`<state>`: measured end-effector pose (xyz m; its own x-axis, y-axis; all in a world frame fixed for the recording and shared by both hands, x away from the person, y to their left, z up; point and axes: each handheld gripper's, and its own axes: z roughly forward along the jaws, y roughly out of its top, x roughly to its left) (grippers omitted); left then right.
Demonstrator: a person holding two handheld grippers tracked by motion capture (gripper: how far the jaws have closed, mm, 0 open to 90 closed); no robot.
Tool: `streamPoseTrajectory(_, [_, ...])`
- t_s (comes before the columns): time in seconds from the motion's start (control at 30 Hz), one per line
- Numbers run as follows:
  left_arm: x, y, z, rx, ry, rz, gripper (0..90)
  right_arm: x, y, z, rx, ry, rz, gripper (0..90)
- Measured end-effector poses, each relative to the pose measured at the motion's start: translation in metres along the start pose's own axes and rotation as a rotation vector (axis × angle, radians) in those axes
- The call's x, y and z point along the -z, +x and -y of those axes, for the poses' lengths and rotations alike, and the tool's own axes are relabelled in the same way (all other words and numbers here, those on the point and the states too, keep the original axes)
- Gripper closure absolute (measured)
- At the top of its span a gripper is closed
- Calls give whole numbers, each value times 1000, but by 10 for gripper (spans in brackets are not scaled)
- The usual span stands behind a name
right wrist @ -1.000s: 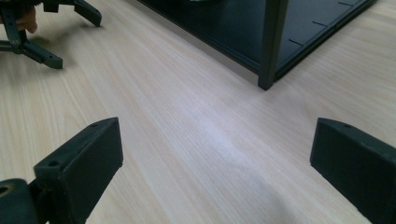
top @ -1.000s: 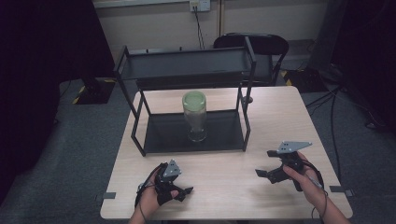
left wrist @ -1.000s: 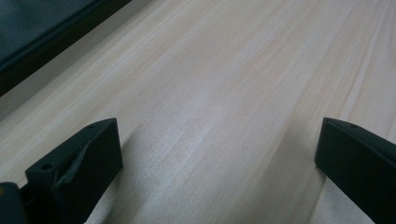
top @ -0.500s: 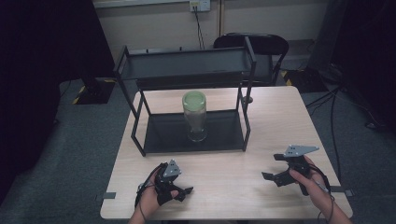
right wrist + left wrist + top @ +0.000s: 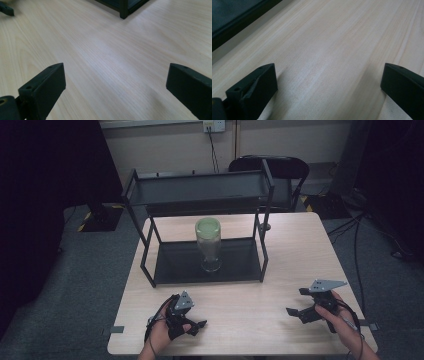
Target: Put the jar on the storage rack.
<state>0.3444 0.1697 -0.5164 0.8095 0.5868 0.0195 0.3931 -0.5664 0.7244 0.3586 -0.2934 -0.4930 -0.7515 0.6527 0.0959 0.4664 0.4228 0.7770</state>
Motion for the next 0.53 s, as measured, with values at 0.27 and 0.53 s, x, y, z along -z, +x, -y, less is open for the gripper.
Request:
streamPoseTrajectory(0.27, [0,0,0,0,0,0,0,9,-5,15,20,44,35,17])
streamPoseTrajectory(0.53, [0,0,0,0,0,0,0,16,-3,16,18,47,59,12])
